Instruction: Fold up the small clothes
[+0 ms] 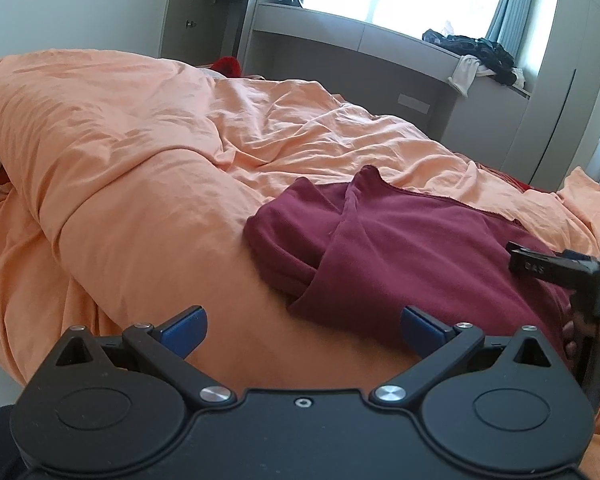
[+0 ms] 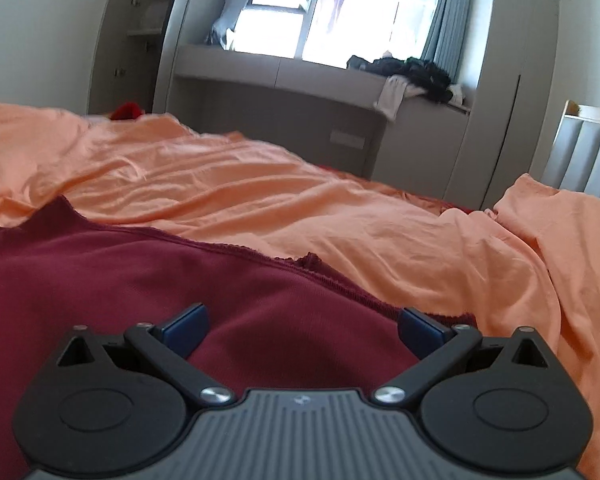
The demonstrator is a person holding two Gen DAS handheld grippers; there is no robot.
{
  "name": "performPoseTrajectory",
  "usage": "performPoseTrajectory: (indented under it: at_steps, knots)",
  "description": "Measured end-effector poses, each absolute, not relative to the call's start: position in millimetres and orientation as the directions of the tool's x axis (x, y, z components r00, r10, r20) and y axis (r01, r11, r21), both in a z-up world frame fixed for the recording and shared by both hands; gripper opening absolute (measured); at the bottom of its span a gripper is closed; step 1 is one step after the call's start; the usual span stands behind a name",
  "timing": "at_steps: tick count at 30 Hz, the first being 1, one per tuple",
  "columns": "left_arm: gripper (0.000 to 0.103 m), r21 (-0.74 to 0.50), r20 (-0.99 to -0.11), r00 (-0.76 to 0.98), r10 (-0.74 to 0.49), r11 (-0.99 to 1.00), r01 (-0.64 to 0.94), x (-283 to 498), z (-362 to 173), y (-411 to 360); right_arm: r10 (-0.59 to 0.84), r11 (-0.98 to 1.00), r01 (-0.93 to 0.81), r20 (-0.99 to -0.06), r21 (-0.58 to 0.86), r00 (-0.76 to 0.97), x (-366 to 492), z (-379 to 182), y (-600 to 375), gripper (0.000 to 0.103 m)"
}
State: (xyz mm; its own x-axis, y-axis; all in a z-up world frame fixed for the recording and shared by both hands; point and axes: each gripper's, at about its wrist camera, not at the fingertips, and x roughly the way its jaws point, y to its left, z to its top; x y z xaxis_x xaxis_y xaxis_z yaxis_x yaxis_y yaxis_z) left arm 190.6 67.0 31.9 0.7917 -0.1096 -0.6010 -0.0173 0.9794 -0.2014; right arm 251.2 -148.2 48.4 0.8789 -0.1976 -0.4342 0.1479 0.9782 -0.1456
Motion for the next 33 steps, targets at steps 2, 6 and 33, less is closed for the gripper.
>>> performPoseTrajectory:
  at_steps: [2, 6, 33]
  knots:
    - [0.102, -0.195, -0.608, 0.786, -0.107, 0.981, -0.017, 191.9, 30.4, 65.7, -0.181, 0.982, 0.139, -0.422, -0.128, 0.888, 234.9, 50.3, -149.1, 0.103]
    - [0.102, -0.188, -0.617, 0.779, -0.113, 0.982, -0.006, 194.4, 26.5, 62.3, -0.169, 0.983, 0.129, -0.371, -0.132, 0.913, 196.0, 51.2, -140.8, 0.103]
    - [0.102, -0.343, -0.602, 0.756, -0.256, 0.938, 0.045, 219.6, 13.9, 41.9, -0.258, 0.965, 0.236, -0.238, -0.115, 0.936, 115.9, 17.0, -91.3, 0.103]
